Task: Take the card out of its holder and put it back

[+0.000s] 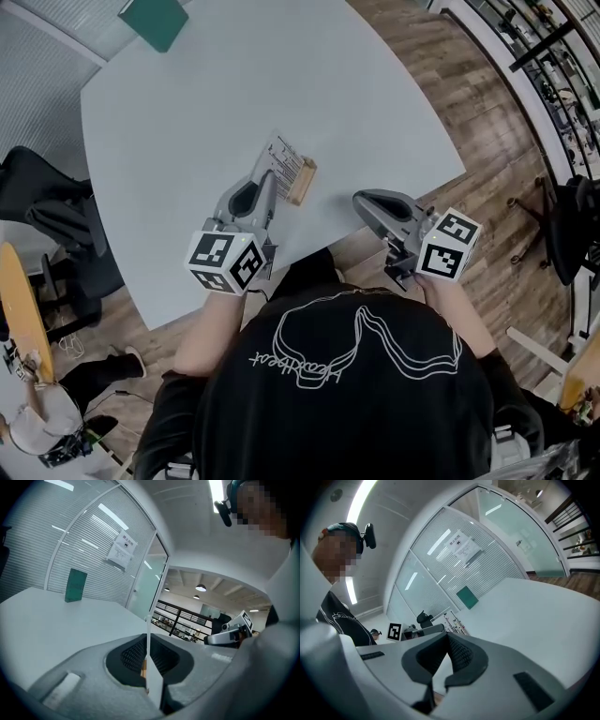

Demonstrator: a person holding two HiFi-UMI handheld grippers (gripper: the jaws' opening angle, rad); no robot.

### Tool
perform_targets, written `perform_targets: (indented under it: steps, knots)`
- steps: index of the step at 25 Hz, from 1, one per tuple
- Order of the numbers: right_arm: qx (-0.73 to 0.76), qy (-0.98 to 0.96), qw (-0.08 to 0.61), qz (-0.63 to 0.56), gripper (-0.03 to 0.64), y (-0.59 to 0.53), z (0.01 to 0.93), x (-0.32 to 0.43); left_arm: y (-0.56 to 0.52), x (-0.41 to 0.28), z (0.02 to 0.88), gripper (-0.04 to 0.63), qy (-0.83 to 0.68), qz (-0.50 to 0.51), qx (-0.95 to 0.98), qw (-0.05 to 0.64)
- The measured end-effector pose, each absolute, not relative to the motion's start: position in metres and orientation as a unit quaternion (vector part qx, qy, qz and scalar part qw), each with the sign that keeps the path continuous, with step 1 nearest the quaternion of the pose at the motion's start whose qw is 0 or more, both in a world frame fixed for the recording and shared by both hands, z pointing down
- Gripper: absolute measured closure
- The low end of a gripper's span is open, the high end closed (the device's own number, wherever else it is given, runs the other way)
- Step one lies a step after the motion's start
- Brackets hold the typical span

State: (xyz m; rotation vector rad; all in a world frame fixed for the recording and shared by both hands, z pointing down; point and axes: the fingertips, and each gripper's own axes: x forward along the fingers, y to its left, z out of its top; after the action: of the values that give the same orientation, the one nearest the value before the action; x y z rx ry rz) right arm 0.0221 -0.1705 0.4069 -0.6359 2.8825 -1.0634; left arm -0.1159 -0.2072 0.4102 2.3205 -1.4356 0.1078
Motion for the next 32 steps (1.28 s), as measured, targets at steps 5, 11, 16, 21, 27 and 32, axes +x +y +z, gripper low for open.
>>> perform_targets:
  steps: [5,11,16,21,27,32]
  knots:
    - [-0.206,0.915,0.000,-0.348,0.607,-0.169,0.414,0.024,-0.209,-0.119,0.423,0.569,-0.520,0.041,0.826,0.215]
    - [-0.210,0.910,0.000,-0.357,0.607,-0.165,0.422,0.029,-0.212,-0.119,0.427,0.569,-0.526,0.037,0.821,0.218]
    - [-0.212,0.908,0.000,-0.361,0.607,-0.164,0.425,0.030,-0.214,-0.117,0.429,0.569,-0.525,0.037,0.822,0.218]
    - [-0.212,0.907,-0.001,-0.365,0.607,-0.164,0.428,0.031,-0.214,-0.118,0.433,0.569,-0.527,0.038,0.821,0.219]
    - [-0.209,0.907,-0.005,-0.364,0.607,-0.162,0.430,0.031,-0.215,-0.118,0.434,0.569,-0.527,0.039,0.822,0.214]
    - [-0.210,0.907,-0.007,-0.365,0.607,-0.161,0.432,0.033,-0.215,-0.115,0.433,0.569,-0.527,0.042,0.824,0.201]
